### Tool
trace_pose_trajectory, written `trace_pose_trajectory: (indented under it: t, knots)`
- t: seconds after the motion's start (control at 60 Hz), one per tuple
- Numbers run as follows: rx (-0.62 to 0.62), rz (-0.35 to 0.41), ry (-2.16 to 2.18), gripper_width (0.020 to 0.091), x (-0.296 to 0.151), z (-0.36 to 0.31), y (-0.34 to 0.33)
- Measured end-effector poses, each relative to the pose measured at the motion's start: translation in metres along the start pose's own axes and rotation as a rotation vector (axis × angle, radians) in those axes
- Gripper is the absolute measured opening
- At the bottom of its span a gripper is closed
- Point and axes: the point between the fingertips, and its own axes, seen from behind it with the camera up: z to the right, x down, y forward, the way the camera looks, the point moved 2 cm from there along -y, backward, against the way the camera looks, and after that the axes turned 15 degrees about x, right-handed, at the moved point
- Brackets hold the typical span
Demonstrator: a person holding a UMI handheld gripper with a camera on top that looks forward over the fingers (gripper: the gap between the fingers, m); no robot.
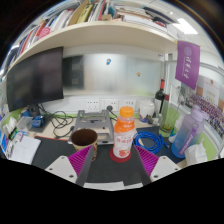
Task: Pour water
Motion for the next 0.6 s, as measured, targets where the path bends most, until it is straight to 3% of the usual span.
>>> trace_pose_trajectory:
  t: [0.283,0.6]
  knots:
    - [0.011,0.089,0.028,0.0787,-0.057,-0.012,-0.08]
    - [0.021,0.083,0.054,0.0786,-0.06,-0.015,-0.093]
